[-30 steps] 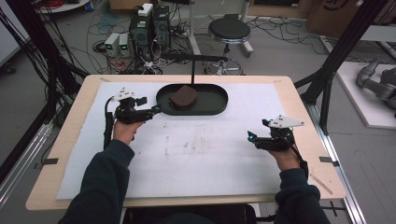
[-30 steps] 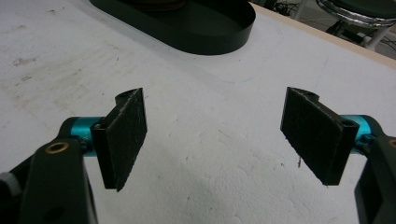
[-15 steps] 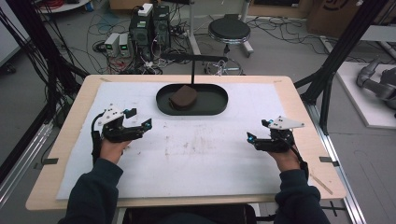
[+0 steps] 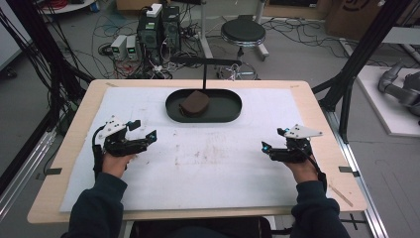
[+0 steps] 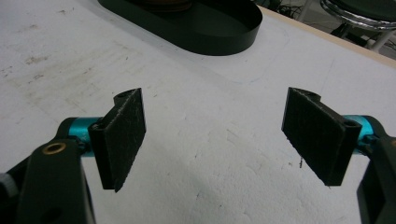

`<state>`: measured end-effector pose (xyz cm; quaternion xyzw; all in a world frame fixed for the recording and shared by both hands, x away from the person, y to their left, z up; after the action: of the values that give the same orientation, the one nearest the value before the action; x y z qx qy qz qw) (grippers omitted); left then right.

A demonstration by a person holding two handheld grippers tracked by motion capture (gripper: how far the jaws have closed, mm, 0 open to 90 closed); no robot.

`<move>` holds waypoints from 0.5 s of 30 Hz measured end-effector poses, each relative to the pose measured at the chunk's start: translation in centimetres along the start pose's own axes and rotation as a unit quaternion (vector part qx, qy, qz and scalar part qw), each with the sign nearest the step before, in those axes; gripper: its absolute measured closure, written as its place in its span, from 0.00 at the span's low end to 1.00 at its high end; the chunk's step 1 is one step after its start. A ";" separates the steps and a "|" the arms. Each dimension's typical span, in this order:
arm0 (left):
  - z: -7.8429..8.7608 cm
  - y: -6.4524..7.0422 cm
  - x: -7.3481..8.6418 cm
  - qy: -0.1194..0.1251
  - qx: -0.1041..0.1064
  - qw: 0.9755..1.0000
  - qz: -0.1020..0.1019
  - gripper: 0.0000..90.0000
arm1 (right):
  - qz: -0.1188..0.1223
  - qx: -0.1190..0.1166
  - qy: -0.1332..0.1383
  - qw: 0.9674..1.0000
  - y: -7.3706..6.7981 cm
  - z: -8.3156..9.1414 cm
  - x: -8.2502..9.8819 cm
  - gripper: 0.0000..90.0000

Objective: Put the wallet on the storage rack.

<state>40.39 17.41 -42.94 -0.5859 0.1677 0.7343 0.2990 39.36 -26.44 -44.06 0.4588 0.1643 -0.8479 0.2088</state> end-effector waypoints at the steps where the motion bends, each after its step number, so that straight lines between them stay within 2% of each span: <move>1: 0.0 0.0 0.1 0.000 -0.001 1.000 0.001 0.22 | -0.001 0.001 -0.001 1.000 0.0 0.0 0.0 0.25; 6: 0.1 -0.1 0.4 -0.006 -0.003 1.000 -0.002 0.22 | 0.000 0.000 -0.004 1.000 0.0 -0.1 0.2 0.24; 15: 0.0 -0.3 0.6 -0.002 -0.005 1.000 0.007 0.22 | -0.002 0.002 -0.007 1.000 0.3 -0.1 0.4 0.24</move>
<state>40.47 17.83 -43.49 -0.5848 0.1674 0.7383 0.2914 39.33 -26.74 -44.47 0.4529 0.1616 -0.8520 0.2072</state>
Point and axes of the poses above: each handheld gripper's, and its own axes: z roughly backward along the jaws, x roughly out of its underside, y roughly to its right, the point moved 8 cm from there along -z, roughly forward along the jaws, and after that the axes turned 13 degrees about -z, right-handed, at the moved point
